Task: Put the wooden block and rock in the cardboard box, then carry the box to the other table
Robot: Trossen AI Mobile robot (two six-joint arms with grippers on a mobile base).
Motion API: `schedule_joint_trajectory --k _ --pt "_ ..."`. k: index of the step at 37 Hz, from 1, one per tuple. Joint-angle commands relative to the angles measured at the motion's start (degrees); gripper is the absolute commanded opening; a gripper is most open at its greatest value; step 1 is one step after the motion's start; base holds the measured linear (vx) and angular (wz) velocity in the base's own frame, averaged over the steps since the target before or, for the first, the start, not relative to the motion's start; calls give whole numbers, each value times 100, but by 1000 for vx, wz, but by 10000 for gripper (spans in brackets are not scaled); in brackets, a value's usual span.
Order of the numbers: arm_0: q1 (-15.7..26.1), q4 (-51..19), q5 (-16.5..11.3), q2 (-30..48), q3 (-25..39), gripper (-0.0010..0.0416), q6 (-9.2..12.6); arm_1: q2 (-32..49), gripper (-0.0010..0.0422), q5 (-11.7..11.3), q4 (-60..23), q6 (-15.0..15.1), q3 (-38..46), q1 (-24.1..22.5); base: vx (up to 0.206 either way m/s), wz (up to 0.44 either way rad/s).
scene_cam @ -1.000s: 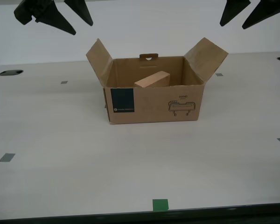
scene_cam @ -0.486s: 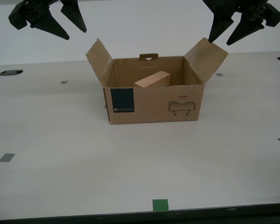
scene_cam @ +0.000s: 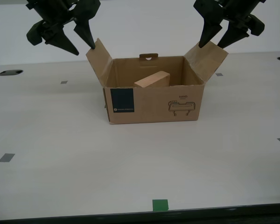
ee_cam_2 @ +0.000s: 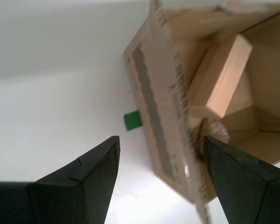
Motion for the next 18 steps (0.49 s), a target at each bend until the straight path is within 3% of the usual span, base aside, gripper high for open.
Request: schedule_joint_trajectory --k 1,13,15,18 --pt "-13 -11 -164 146 140 262 -35 122 238 90 79 11 192 7 0 0" --pt "-26 31 -317 323 299 280 -33 879 238 120 -374 184 953 17 0 0" --pt "-28 0 -326 323 299 284 -37 1005 238 256 -409 203 1005 15 0 0" --pt "-28 -17 -328 323 273 288 -48 1163 238 645 -385 197 1049 13 0 0"
